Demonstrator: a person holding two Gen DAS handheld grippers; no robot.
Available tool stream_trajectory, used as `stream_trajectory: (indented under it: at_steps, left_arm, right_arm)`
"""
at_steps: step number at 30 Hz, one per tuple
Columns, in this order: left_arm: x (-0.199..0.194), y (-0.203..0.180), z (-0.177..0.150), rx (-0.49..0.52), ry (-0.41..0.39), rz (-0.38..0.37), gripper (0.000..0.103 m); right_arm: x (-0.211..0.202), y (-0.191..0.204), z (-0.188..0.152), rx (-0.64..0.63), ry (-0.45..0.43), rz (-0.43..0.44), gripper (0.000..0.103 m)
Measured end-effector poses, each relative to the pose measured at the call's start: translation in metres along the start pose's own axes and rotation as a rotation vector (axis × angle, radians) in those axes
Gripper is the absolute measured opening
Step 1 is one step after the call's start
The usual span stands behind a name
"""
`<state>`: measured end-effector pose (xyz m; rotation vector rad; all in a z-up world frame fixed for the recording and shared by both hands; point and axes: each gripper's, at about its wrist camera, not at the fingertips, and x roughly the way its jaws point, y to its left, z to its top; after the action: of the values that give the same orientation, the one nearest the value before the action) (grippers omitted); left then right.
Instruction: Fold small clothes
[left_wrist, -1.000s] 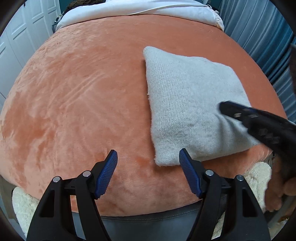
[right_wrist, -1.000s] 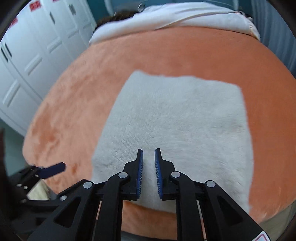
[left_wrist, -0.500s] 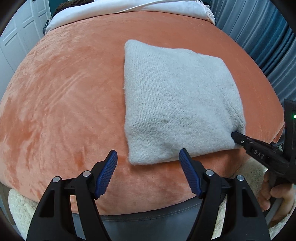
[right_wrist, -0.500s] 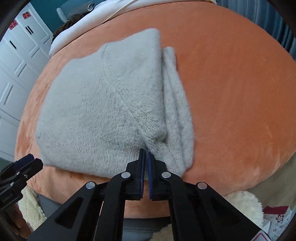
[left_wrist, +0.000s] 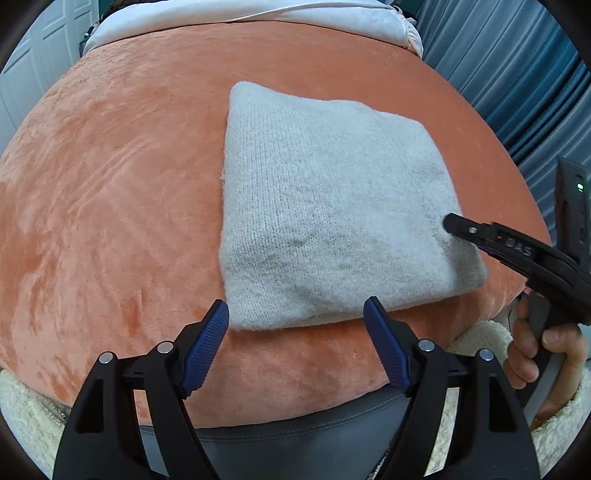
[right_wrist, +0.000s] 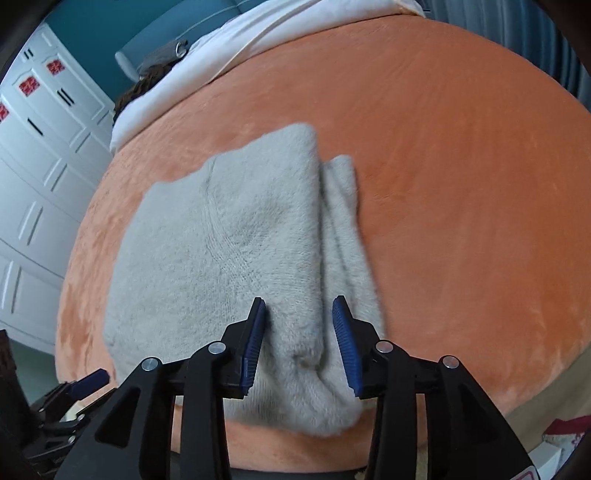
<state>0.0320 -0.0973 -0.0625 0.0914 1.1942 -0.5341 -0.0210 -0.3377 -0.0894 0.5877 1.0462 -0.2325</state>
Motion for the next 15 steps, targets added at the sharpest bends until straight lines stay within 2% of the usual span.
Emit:
stream_trajectory:
  at_steps: [1,2,3,5,6,8,9,11,12,15]
  left_arm:
    - [0.001,-0.001,-0.001,-0.006,0.005,0.004,0.074]
    - [0.002,0.001,-0.001,-0.013,0.01,0.003,0.074]
    - [0.002,0.002,0.0,-0.015,0.011,0.0,0.074]
    - [-0.001,0.002,0.001,-0.009,-0.001,0.003,0.074]
    - [-0.002,0.002,0.001,-0.005,-0.009,0.005,0.075]
    - [-0.003,0.004,0.001,-0.011,-0.016,0.0,0.076]
    - [-0.002,0.005,0.002,-0.019,-0.016,-0.008,0.076]
    - [0.003,0.006,0.002,-0.036,-0.004,-0.021,0.076]
    - [0.005,0.005,0.002,-0.04,0.002,-0.035,0.076]
    - [0.003,0.007,0.004,-0.057,0.002,-0.066,0.077]
  right_arm:
    - [0.005,0.007,0.002,-0.027,0.006,-0.016,0.022]
    - [0.001,0.012,0.006,-0.039,-0.001,-0.005,0.015]
    - [-0.008,0.018,0.009,-0.039,-0.027,0.023,0.014]
    - [-0.053,0.025,0.019,-0.037,-0.157,0.121,0.011]
    - [-0.076,0.027,0.023,-0.042,-0.214,0.144,0.011]
    - [-0.087,0.022,0.024,-0.04,-0.248,0.147,0.01]
    - [-0.075,0.018,0.022,-0.046,-0.218,0.105,0.01]
    - [-0.015,0.001,0.009,-0.074,-0.052,-0.027,0.009]
    - [0.011,-0.011,0.0,-0.047,0.022,-0.032,0.01]
    - [-0.007,-0.019,-0.001,0.02,-0.044,0.038,0.014]
